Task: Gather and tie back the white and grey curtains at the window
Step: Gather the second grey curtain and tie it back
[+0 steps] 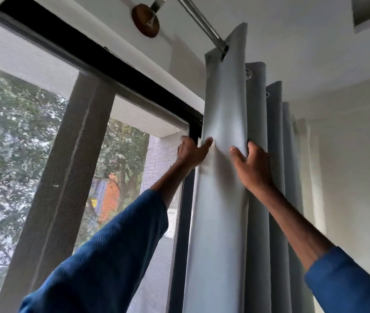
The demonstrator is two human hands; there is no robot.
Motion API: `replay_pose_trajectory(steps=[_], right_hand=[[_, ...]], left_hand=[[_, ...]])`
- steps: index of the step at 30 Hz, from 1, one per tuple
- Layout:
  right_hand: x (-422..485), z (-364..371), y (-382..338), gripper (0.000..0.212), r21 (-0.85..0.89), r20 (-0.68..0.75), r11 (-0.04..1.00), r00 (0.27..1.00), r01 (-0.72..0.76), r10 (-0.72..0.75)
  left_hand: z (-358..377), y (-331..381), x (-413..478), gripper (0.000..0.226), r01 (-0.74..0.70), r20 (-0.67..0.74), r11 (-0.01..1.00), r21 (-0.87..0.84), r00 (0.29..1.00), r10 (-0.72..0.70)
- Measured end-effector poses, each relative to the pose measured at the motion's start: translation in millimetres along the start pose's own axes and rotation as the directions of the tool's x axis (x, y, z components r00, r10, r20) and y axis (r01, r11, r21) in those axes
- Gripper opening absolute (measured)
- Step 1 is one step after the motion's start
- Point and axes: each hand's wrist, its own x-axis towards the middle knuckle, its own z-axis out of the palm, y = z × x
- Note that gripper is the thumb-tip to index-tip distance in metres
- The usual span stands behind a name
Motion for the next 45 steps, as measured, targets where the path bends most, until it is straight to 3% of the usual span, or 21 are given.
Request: replay_pose_trajectory(steps=[2, 4, 6, 9, 14, 19, 23, 26, 28, 30, 32, 34, 36, 39, 41, 43, 45], right_hand=[[0.5, 6.7, -2.4, 0.025, 0.030, -0.009, 1.000, 1.000, -0.003, 0.003], [1.5, 11.5, -6.0, 0.024, 0.067, -0.024, 0.998, 1.000, 0.001, 0.001], [2.3, 12.7, -12.8, 0.032, 0.110, -0.031, 0.994, 0.999, -0.013, 0.017], [5.7, 13.2, -26.3, 0.031, 0.188, -0.026, 0.982, 1.000, -0.009, 0.014], [23.5, 33.9, -48.5, 0.049, 0.181, 0.013, 0.983, 1.000, 0.022, -0.024], [36.4, 54.5, -79.6, 0.044, 0.365, -0.011, 0.931, 1.000, 0.015, -0.012], [38.6, 61.0, -107.0, 0.039, 0.462, 0.038, 0.886, 0.999, -0.047, 0.034], [31.6, 61.4, -109.8, 0.044, 0.441, 0.087, 0.892, 0.994, -0.100, 0.069], [25.8, 57.3, -101.3, 0.047, 0.389, 0.088, 0.917, 0.994, -0.090, 0.061], [23.0, 50.8, -88.3, 0.045, 0.366, 0.066, 0.927, 0.996, -0.078, 0.058], [21.5, 43.0, -74.5, 0.041, 0.375, 0.019, 0.926, 0.999, -0.047, 0.043], [21.6, 33.3, -59.5, 0.043, 0.369, -0.056, 0.929, 0.998, -0.007, 0.030], [24.9, 22.1, -43.3, 0.052, 0.324, -0.077, 0.946, 0.995, -0.030, 0.058], [32.0, 14.7, -27.5, 0.068, 0.262, 0.122, 0.958, 0.989, -0.118, 0.088], [27.9, 14.5, -28.4, 0.051, 0.267, 0.265, 0.964, 0.962, -0.007, -0.066], [16.7, 11.7, -32.2, 0.027, 0.330, 0.362, 0.937, 0.902, 0.112, -0.235], [10.0, 6.3, -30.2, 0.020, 0.408, 0.459, 0.905, 0.830, 0.120, -0.317]], left_hand=[[-2.1, -5.7, 9.8, 0.083, 0.000, -0.008, 0.998, -0.063, 1.000, 0.000], [-6.6, -3.9, 15.0, 0.063, -0.032, -0.019, 0.996, -0.083, 0.999, 0.030], [-19.4, 10.3, 9.1, 0.042, -0.080, -0.087, 0.997, -0.001, 0.993, 0.079], [-51.0, 10.7, 9.7, 0.031, -0.090, -0.228, 0.984, 0.151, 0.966, 0.123], [-121.7, 11.7, 13.2, 0.037, -0.079, -0.446, 0.973, 0.217, 0.878, 0.171], [-187.9, 17.7, 2.3, 0.026, 0.006, -0.595, 0.908, 0.419, 0.757, 0.270], [-205.0, 26.7, -9.0, 0.029, 0.005, -0.603, 0.882, 0.472, 0.731, 0.319], [-189.5, 41.5, -17.6, 0.029, -0.027, -0.577, 0.860, 0.510, 0.731, 0.365], [-170.9, 48.9, -24.2, 0.023, -0.057, -0.516, 0.808, 0.586, 0.743, 0.427], [-148.8, 53.9, -27.4, 0.042, -0.066, -0.446, 0.718, 0.693, 0.743, 0.500], [-125.3, 57.3, -27.3, 0.042, -0.166, -0.321, 0.627, 0.761, 0.743, 0.587], [-99.8, 62.2, -30.7, 0.023, -0.265, -0.212, 0.606, 0.750, 0.772, 0.599], [-75.1, 71.1, -31.4, 0.032, -0.230, -0.197, 0.666, 0.710, 0.842, 0.502], [-46.9, 89.0, -33.1, 0.071, -0.103, -0.193, 0.754, 0.648, 0.936, 0.294], [-33.3, 102.3, -34.9, 0.077, -0.080, -0.176, 0.830, 0.553, 0.962, 0.210], [-22.4, 112.3, -35.6, 0.066, -0.080, -0.169, 0.869, 0.488, 0.968, 0.185], [-17.0, 116.4, -34.7, 0.037, -0.086, -0.173, 0.831, 0.549, 0.962, 0.213]])
